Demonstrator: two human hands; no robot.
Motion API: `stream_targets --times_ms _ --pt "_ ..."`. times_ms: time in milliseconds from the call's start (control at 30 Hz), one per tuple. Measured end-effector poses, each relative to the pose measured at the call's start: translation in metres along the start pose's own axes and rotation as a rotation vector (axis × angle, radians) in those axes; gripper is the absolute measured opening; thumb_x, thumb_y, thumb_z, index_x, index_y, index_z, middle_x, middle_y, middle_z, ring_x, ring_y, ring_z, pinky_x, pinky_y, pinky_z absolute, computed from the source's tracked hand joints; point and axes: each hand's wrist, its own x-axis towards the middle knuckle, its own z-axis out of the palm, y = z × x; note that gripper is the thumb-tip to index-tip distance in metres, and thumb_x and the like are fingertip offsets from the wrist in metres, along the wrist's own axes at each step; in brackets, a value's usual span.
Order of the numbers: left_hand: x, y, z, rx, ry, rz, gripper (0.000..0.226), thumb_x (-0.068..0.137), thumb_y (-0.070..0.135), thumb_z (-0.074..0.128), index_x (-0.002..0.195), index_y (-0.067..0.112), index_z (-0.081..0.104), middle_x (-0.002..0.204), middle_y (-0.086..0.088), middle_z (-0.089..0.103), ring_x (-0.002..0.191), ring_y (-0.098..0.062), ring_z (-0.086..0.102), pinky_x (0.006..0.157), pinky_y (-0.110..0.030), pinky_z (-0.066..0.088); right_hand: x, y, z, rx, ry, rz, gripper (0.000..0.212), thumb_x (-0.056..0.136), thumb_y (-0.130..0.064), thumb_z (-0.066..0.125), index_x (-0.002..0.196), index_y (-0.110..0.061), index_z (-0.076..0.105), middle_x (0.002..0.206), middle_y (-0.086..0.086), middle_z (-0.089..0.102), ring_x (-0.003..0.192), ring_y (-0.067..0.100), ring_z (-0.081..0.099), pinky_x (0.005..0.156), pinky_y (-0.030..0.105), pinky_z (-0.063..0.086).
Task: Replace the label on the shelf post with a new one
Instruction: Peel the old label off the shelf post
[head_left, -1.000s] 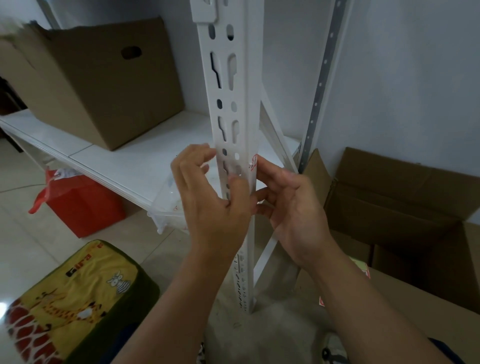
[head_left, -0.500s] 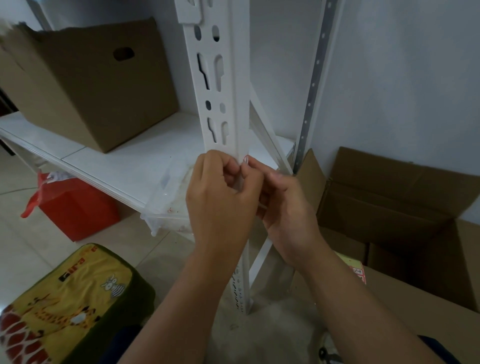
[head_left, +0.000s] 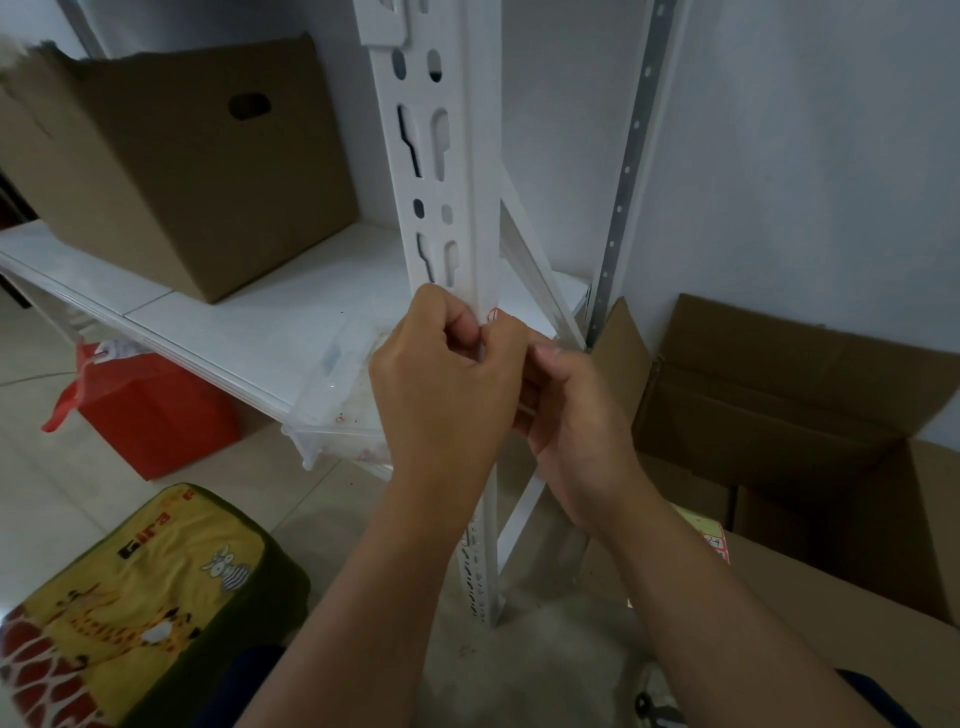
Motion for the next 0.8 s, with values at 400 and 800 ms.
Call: stream_targets --times_ms 400,800 --pt "0.0 0.003 0.002 -0.108 0.018 -0.008 0.021 0.077 0.01 0.063 0.062 0.01 0.049 0.051 0.007 0.043 0.047 -0.003 0.043 0.047 -0.009 0.035 0.0 0.002 -0.002 -0.037 0.003 -0.006 0.049 0.095 -0.036 0.03 0.124 -0.013 0.062 0.114 0.006 0.068 0.103 0.036 0.062 0.082 0.037 0.052" --pt "-0.003 -0.029 -0.012 -0.249 -0.06 0.063 0.002 0.083 0.013 0.048 0.084 0.012 0.047 0.066 0.002 0.047 0.053 -0.008 0.043 0.05 -0.015 0.036 0.003 0.014 0.006 -0.574 0.291 -0.424 0.015 0.096 -0.028 0.055 0.109 -0.022 0.056 0.107 -0.007 0.061 0.086 0.013 0.066 0.068 0.033 0.06"
